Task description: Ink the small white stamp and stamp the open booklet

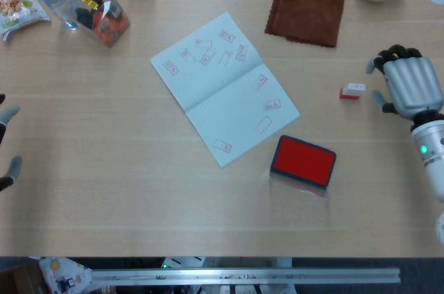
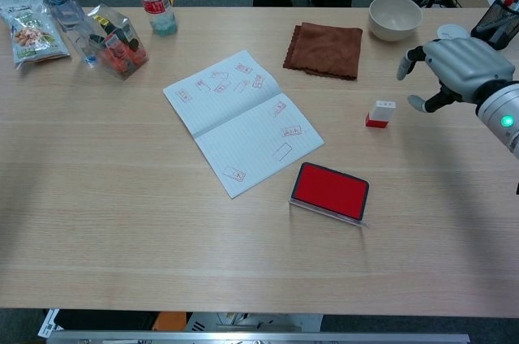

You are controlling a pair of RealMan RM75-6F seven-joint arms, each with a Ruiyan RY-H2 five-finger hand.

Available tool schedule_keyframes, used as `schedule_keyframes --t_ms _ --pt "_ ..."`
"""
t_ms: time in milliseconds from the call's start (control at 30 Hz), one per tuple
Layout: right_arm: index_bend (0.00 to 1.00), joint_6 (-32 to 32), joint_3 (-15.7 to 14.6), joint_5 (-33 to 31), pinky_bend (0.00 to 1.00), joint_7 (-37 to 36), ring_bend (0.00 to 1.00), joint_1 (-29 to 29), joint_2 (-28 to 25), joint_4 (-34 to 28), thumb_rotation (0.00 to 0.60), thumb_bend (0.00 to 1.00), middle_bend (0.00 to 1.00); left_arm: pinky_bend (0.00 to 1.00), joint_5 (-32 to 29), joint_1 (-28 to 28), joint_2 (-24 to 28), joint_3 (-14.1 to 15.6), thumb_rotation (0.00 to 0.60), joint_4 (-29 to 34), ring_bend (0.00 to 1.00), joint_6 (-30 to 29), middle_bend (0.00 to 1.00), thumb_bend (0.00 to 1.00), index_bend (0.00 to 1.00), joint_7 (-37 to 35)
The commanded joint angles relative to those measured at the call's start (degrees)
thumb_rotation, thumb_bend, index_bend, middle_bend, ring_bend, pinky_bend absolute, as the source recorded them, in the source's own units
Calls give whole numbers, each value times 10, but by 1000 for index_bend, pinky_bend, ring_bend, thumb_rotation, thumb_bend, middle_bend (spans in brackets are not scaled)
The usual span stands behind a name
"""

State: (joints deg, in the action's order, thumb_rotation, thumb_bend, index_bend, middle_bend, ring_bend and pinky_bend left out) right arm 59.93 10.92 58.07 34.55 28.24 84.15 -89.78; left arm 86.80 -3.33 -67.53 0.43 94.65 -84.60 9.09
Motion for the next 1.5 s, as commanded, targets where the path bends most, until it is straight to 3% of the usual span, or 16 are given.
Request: schedule_keyframes --t_ms 33,700,1500 --pt "408 -15 -6 -26 251 21 197 19 26 28 600 301 348 36 0 0 0 0 600 0 114 1 80 289 151 0" --pt "411 -25 -20 -76 252 31 197 52 81 99 600 301 348 36 -4 -1 2 1 600 -3 114 7 80 289 151 -5" --pt "492 -44 -21 -99 251 19 198 79 127 163 600 313 349 36 -14 1 7 -3 600 -5 114 7 80 290 151 -10"
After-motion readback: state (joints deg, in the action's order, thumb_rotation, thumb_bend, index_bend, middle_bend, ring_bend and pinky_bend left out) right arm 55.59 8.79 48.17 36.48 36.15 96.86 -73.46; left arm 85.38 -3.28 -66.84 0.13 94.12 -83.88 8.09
